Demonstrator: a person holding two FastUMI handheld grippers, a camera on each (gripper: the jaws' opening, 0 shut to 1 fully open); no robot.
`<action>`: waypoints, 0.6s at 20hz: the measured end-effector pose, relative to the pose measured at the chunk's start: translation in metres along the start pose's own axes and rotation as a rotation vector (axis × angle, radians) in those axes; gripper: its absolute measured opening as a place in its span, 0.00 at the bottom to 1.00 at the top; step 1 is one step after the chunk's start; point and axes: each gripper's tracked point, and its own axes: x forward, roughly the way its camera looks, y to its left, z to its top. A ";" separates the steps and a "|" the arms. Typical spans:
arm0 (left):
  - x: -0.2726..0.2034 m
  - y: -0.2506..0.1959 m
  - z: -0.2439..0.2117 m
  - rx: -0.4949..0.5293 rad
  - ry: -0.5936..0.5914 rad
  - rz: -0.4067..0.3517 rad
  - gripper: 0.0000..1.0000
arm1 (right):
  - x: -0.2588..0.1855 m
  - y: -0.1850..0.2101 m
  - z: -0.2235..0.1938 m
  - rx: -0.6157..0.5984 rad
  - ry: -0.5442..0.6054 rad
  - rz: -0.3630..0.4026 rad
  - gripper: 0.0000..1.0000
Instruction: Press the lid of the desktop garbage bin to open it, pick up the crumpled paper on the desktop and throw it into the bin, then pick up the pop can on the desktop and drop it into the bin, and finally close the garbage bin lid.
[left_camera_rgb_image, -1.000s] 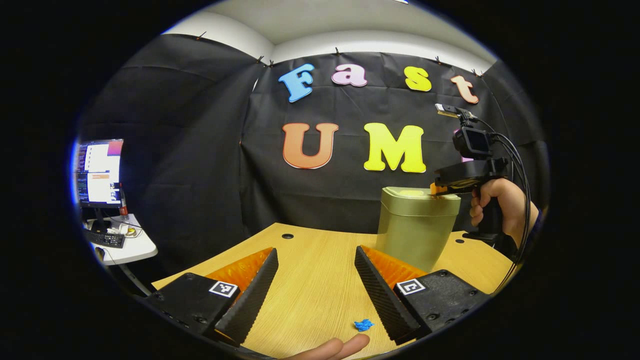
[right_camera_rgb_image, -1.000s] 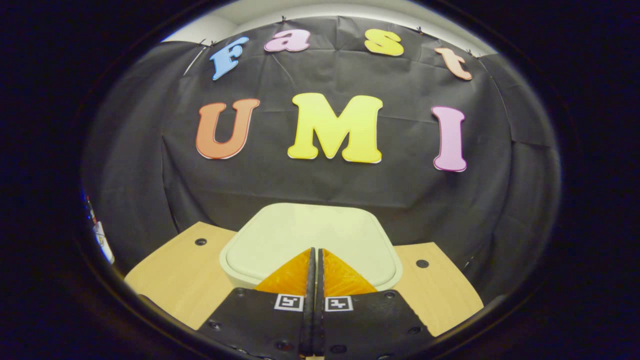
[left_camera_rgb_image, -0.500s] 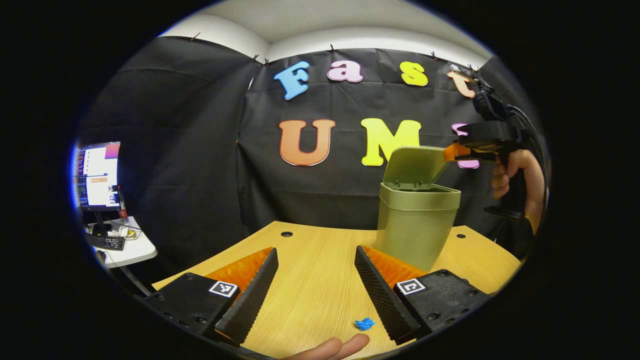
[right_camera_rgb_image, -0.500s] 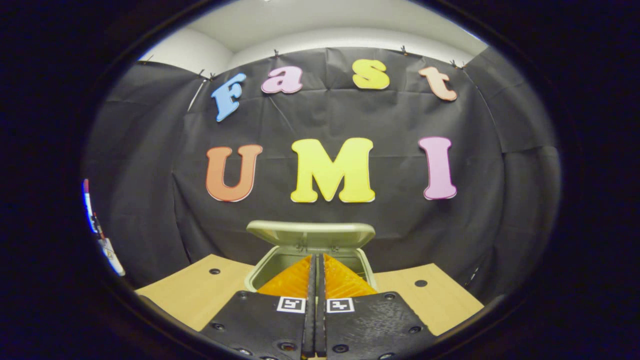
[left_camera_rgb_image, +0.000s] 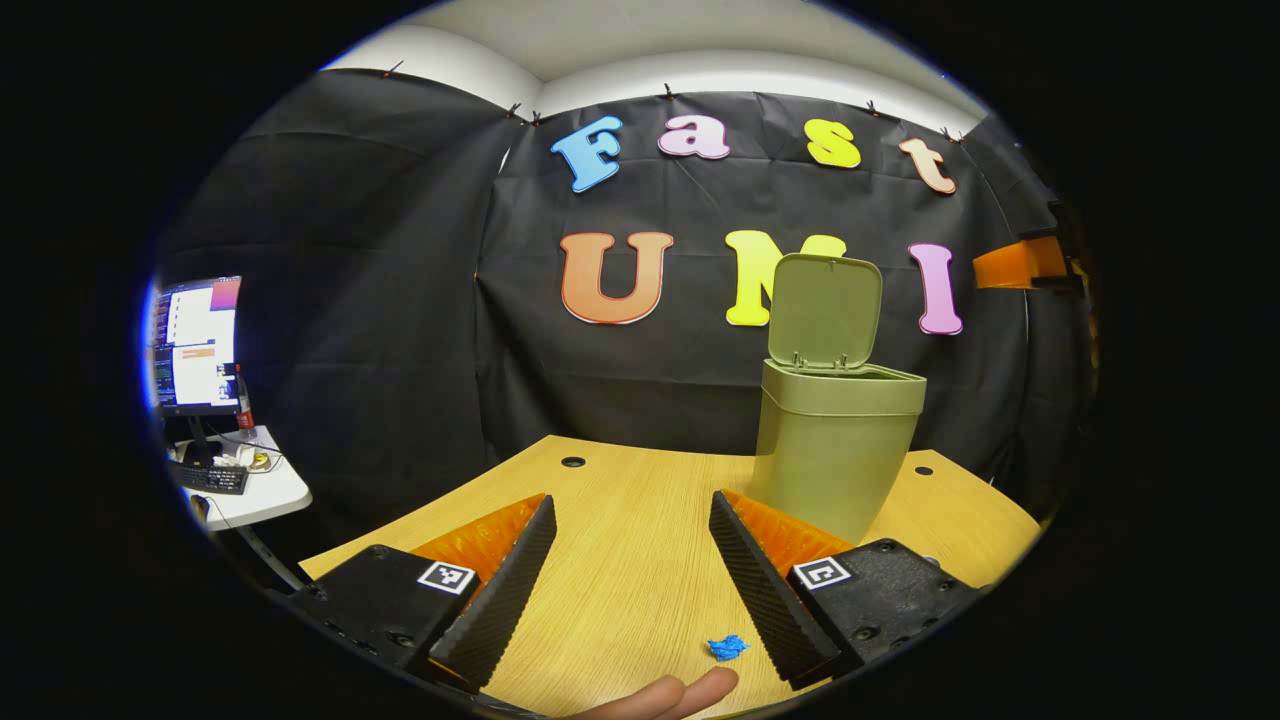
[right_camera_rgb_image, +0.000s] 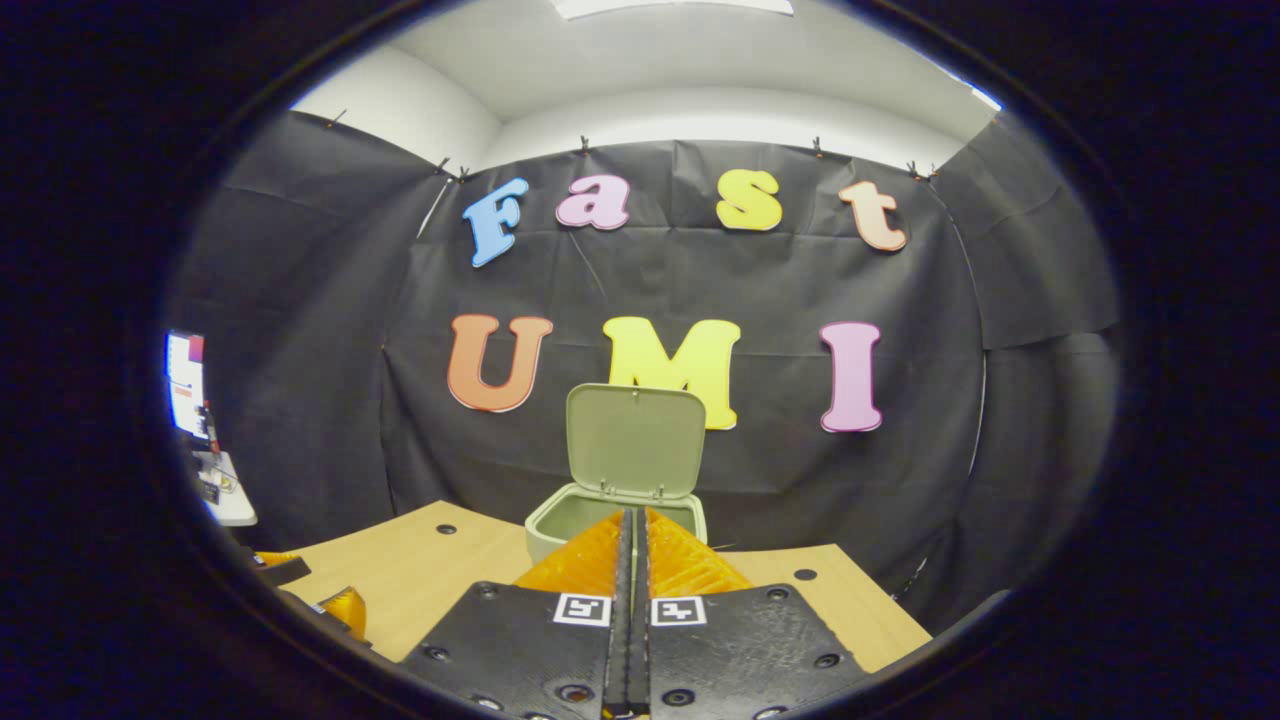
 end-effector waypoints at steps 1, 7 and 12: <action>-0.001 -0.003 -0.001 0.009 -0.002 -0.002 0.99 | -0.011 0.000 -0.004 0.011 -0.005 0.011 0.06; 0.001 -0.019 -0.009 0.058 -0.001 -0.009 0.99 | -0.072 -0.015 -0.040 0.033 -0.034 0.030 0.58; 0.007 -0.039 -0.026 0.053 0.025 -0.034 0.99 | -0.096 -0.032 -0.080 0.030 -0.021 0.020 0.97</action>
